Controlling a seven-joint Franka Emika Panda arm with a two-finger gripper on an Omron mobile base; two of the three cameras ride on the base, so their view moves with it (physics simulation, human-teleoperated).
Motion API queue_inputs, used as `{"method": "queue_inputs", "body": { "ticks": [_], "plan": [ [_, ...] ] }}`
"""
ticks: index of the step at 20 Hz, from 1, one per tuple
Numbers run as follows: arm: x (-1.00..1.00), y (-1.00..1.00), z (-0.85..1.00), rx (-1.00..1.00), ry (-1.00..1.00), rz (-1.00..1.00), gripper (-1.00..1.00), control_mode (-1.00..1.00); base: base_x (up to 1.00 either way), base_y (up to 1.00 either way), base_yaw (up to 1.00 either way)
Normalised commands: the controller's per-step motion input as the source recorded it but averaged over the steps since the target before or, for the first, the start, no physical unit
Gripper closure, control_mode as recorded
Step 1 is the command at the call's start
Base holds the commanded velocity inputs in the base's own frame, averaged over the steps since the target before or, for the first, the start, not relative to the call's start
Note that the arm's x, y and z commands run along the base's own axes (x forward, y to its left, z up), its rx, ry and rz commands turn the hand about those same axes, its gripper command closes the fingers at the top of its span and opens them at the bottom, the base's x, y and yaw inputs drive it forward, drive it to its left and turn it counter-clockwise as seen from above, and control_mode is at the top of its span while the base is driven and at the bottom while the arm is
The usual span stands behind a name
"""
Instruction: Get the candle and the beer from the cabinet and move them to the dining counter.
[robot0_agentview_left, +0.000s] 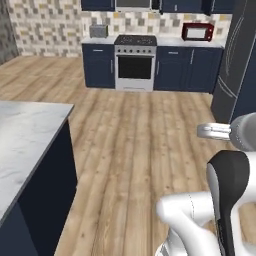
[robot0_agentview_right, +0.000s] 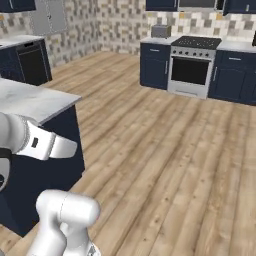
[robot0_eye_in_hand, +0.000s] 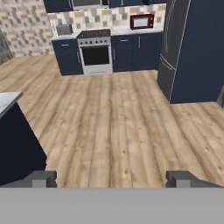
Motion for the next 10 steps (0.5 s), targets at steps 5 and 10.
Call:
{"method": "queue_inputs", "body": {
  "ticks": [5,10],
  "plan": [
    [0.0,0.0,0.0,0.0,0.0,0.0,-1.0,1.0,1.0,-0.77,0.0],
    [0.0,0.0,0.0,0.0,0.0,0.0,-1.0,1.0,1.0,-0.67,0.0]
  ]
}}
